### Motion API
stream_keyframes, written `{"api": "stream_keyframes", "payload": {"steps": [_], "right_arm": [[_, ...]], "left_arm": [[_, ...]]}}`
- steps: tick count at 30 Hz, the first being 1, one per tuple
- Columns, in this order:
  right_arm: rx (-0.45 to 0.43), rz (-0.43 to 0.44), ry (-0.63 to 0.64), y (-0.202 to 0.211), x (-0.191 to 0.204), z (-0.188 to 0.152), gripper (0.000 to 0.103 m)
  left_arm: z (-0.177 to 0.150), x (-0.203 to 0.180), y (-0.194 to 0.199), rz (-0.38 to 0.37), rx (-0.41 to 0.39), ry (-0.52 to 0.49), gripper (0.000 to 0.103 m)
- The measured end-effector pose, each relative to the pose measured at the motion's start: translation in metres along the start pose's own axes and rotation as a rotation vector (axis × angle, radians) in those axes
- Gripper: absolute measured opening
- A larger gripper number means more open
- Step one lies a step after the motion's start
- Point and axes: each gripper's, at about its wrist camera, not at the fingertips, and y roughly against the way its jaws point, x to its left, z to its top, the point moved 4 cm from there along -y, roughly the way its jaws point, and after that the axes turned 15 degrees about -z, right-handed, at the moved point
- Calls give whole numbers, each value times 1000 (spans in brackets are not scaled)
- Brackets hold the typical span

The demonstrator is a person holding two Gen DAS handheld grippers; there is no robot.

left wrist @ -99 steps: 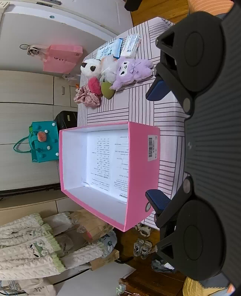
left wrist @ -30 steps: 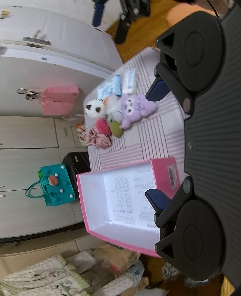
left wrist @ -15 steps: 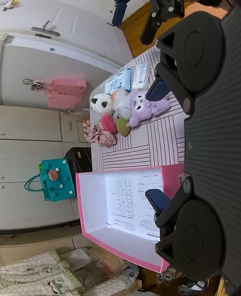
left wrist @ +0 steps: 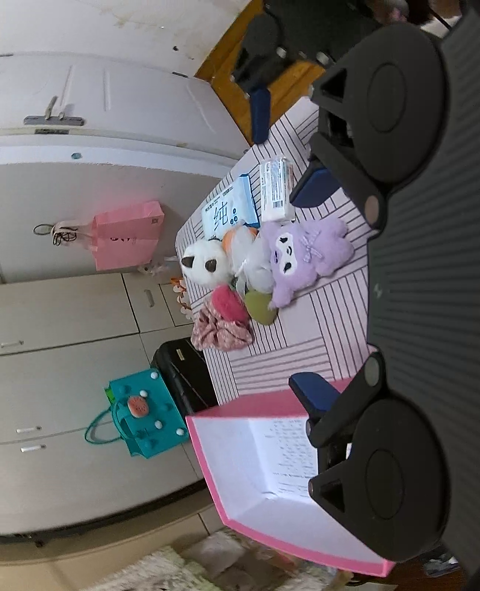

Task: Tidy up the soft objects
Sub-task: 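Move the left tool toward the purple plush doll on the table, then close the left gripper on the purple plush doll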

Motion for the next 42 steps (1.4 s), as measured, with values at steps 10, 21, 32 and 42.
{"api": "stream_keyframes", "payload": {"steps": [10, 21, 32, 42], "right_arm": [[114, 91, -127, -52, 8, -23, 94], [106, -7, -79, -79, 32, -32, 86], [88, -36, -75, -77, 37, -31, 75], [49, -54, -80, -68, 44, -35, 62]], "left_arm": [[-3, -1, -67, -110, 85, 22, 87], [-18, 23, -119, -162, 164, 86, 68], [-27, 28, -132, -198, 144, 122, 59], [-35, 19, -128, -166, 116, 126, 53]]}}
